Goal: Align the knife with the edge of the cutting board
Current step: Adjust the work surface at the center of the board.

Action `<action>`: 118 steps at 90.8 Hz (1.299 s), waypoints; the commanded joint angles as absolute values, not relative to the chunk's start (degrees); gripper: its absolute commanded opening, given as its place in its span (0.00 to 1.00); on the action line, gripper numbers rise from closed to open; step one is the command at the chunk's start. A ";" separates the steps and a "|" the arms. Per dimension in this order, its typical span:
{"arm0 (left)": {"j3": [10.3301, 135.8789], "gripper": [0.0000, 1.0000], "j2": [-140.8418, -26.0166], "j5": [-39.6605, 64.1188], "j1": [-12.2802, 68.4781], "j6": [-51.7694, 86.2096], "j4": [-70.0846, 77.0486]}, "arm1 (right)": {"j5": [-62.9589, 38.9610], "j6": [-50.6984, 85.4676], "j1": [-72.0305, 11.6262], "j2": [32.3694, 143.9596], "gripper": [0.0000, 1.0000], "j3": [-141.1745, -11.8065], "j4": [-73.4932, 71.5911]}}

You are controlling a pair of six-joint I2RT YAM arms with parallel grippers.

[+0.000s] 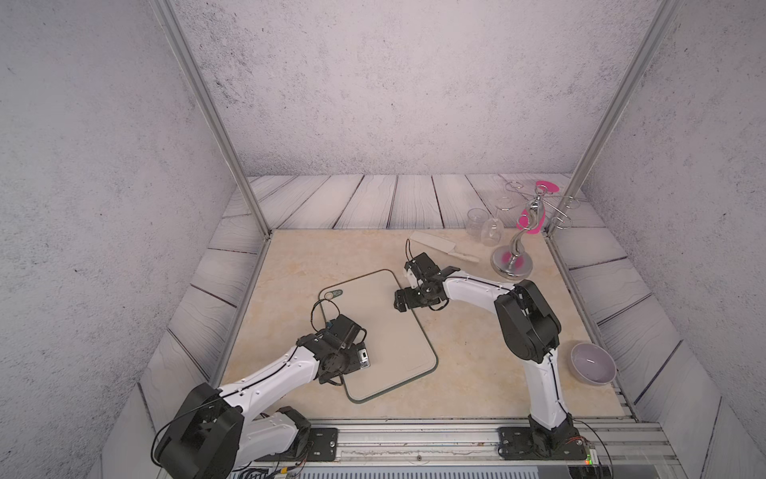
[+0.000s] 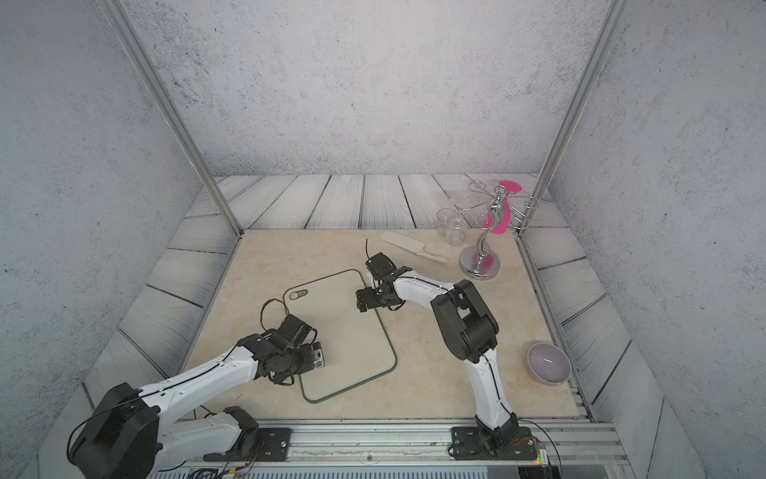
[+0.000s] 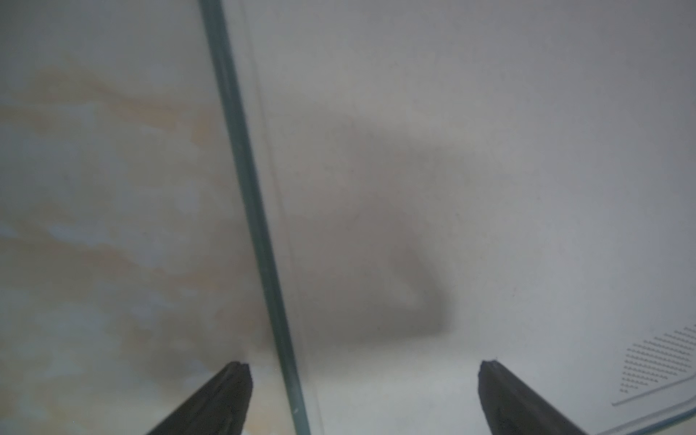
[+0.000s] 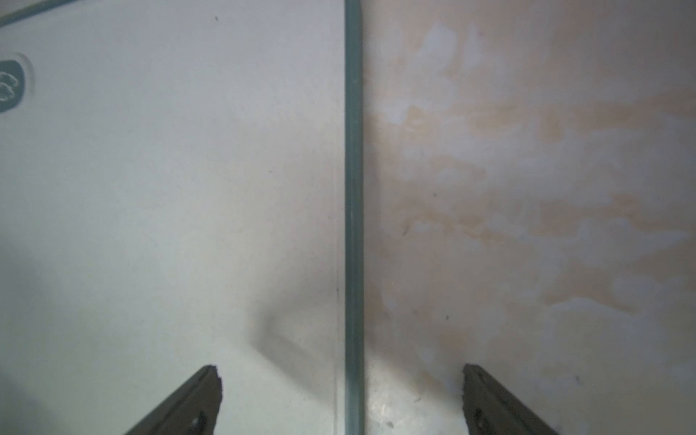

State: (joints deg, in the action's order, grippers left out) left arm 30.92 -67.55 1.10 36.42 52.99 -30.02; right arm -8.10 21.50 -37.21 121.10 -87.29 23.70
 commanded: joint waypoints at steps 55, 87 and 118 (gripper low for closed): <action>56.16 1.00 -92.72 -0.49 55.66 47.96 -26.08 | 9.54 28.75 -25.32 85.01 0.99 -60.82 28.35; 67.48 1.00 -94.24 -5.40 42.83 34.45 -35.04 | 4.93 35.83 -23.26 64.13 0.99 -41.28 24.03; 80.37 1.00 -105.90 1.50 22.56 23.05 -30.44 | -9.04 44.83 -25.14 67.46 0.99 -34.65 15.47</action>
